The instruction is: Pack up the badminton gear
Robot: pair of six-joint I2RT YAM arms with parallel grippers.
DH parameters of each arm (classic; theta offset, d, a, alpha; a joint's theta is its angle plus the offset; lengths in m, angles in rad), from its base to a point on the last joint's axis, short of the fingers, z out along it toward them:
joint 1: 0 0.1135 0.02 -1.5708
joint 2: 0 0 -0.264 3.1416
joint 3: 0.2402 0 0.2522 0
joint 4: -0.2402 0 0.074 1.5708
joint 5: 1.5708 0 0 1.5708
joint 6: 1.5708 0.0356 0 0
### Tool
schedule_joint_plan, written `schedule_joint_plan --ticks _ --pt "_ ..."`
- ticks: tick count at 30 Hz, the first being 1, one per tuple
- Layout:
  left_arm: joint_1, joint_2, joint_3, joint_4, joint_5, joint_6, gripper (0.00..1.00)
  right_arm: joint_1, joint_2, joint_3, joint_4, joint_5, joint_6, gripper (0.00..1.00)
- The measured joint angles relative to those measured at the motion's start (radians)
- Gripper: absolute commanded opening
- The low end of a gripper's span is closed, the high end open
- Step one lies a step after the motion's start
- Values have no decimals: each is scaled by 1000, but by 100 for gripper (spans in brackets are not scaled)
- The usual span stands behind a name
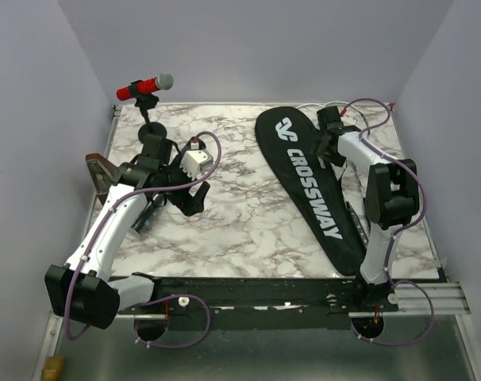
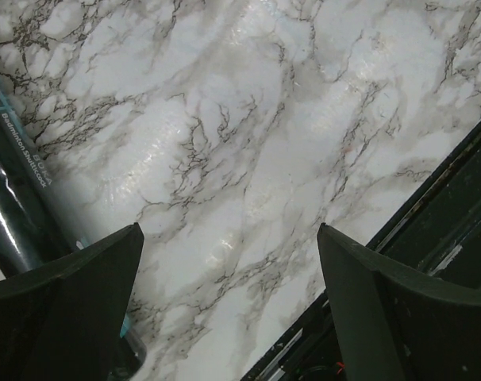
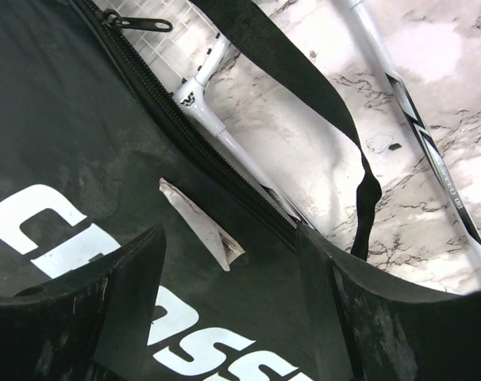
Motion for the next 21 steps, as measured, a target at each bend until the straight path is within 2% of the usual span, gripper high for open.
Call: schedule_joint_plan --ticks 5,13,21 --pt "-18 -35 -35 4 -1 1 99 -3 4 -34 25 4 -13 65" --pt "-23 -105 -62 47 0 0 99 -5 13 -84 64 -59 -17 33" --pt "-24 -112 -62 58 6 0 98 -5 -20 -178 132 -174 17 15"
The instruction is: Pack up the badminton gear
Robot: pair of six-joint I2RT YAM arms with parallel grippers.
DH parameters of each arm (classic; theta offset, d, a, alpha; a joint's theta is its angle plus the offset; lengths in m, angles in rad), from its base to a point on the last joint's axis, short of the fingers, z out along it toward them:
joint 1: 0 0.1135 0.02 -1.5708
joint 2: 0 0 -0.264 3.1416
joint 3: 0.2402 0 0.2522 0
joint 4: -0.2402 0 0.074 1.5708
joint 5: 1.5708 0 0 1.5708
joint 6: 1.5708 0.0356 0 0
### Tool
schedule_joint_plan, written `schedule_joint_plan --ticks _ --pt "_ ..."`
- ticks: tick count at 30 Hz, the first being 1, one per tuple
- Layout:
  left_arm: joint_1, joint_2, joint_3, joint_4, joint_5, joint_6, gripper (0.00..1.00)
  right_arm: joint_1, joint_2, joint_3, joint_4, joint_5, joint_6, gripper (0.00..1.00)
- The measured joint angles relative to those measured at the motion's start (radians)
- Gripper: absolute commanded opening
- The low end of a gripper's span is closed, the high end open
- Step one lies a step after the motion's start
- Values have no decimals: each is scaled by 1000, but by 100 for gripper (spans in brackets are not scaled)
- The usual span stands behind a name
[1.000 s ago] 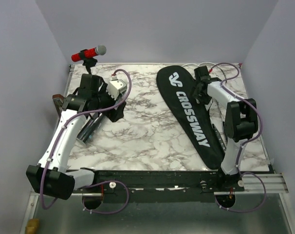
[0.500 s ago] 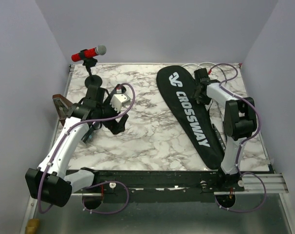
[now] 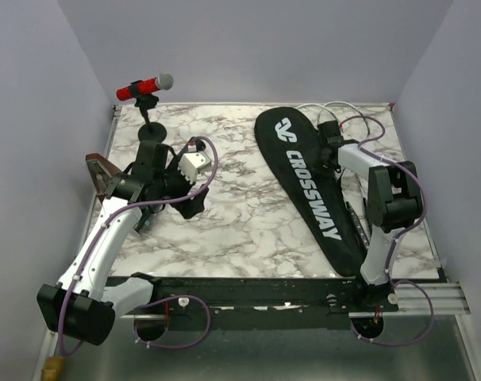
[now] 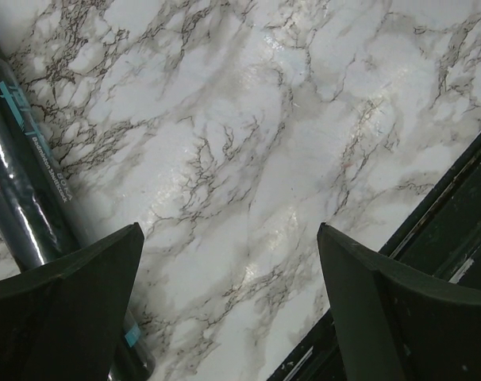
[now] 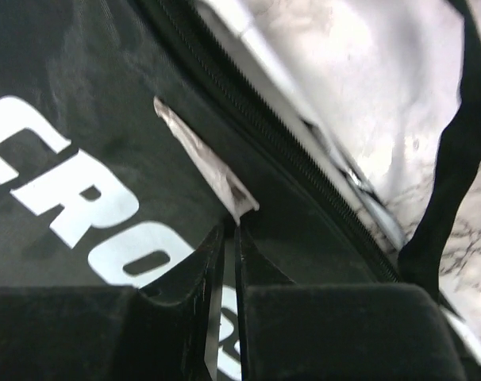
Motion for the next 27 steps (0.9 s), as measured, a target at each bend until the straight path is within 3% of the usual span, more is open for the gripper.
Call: schedule_joint_plan --ticks 4,9,11,27 --pt "0 2 0 12 0 -3 97 14 -51 -62 18 -59 35 17" --pt "-1 19 0 21 0 -5 99 53 -86 -98 29 -91 77 54" --pt "-1 23 0 21 0 -6 99 58 -99 -98 23 -76 87 61" --pt "-7 22 0 26 3 -5 99 -42 -114 -35 -24 61 81 64"
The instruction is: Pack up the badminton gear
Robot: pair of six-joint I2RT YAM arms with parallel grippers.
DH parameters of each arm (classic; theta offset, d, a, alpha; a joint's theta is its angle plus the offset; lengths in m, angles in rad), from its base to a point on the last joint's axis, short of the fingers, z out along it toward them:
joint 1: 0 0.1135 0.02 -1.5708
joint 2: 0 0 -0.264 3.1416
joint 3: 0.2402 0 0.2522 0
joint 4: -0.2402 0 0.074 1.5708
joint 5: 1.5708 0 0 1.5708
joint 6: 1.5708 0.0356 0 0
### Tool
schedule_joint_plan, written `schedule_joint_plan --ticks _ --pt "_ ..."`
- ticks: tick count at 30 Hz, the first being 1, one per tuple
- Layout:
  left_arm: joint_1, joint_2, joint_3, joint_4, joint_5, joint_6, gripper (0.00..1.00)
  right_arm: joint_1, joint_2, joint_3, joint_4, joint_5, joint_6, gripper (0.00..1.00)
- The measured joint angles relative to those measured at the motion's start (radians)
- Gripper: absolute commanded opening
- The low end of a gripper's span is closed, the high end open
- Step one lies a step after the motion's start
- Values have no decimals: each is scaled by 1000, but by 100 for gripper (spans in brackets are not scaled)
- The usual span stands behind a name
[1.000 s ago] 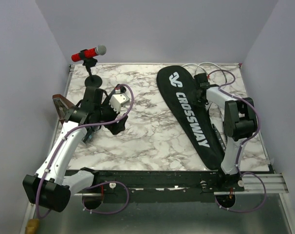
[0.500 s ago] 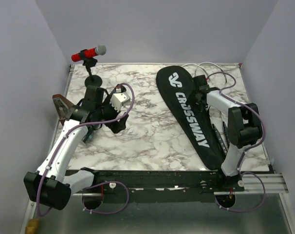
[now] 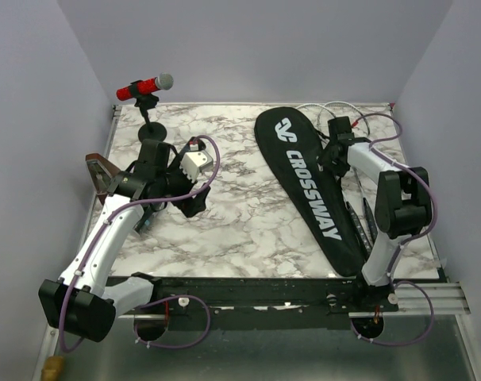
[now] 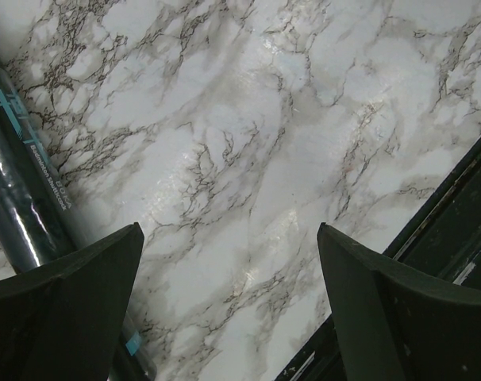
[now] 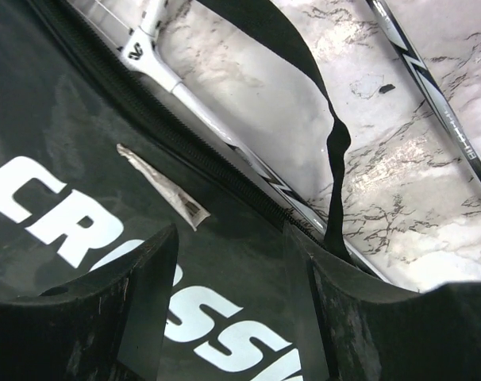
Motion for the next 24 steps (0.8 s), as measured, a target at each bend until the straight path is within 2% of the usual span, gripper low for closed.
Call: schedule_joint_plan --ticks 13,18,24 --pt "0 -5 0 0 13 2 99 -2 33 -68 12 15 -22 62" --pt "0 -5 0 0 15 1 99 -2 13 -108 51 11 -28 50" --pt "0 -5 0 0 15 -3 99 -2 -50 -207 126 -54 -22 28"
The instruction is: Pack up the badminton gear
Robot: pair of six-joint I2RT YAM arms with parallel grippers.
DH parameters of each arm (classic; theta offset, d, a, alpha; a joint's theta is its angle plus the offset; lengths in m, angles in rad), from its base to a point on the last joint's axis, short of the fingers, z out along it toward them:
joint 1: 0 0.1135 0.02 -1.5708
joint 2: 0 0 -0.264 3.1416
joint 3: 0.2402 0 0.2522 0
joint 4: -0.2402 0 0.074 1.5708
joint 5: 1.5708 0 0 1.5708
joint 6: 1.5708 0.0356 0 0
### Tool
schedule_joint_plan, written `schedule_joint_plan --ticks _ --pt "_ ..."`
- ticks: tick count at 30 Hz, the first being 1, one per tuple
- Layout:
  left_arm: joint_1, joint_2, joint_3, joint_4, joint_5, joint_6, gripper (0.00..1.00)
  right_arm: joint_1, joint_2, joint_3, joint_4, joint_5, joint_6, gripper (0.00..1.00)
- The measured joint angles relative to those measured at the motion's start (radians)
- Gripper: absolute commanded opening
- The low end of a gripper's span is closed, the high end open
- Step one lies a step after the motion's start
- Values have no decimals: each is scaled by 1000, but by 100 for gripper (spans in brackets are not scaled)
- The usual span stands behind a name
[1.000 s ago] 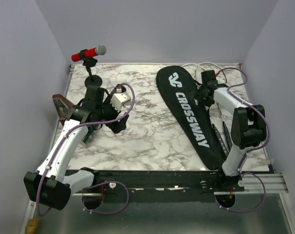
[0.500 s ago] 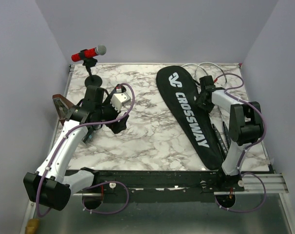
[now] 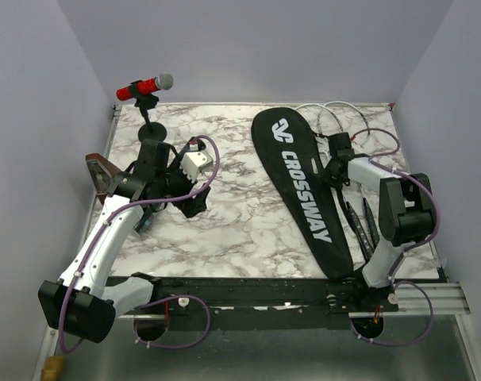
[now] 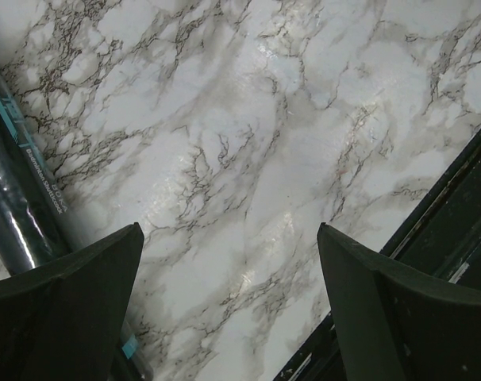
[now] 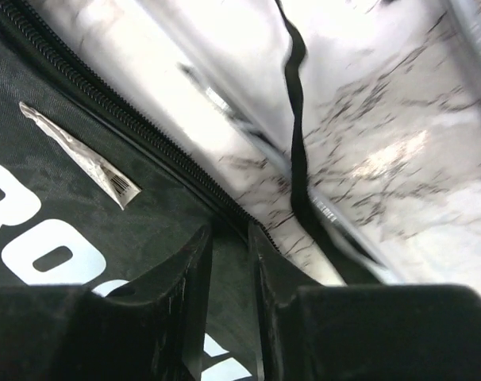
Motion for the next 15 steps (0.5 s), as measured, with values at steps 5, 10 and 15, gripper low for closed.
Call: schedule_joint_plan --ticks 5,10,15 --pt "0 6 0 0 -2 -11 99 72 -35 -48 26 -35 21 13" --pt "0 8 -5 23 -14 -19 99 166 -96 -88 19 -71 58 11" --pt "-12 23 -16 90 -48 -53 99 219 -186 -95 18 -102 106 9"
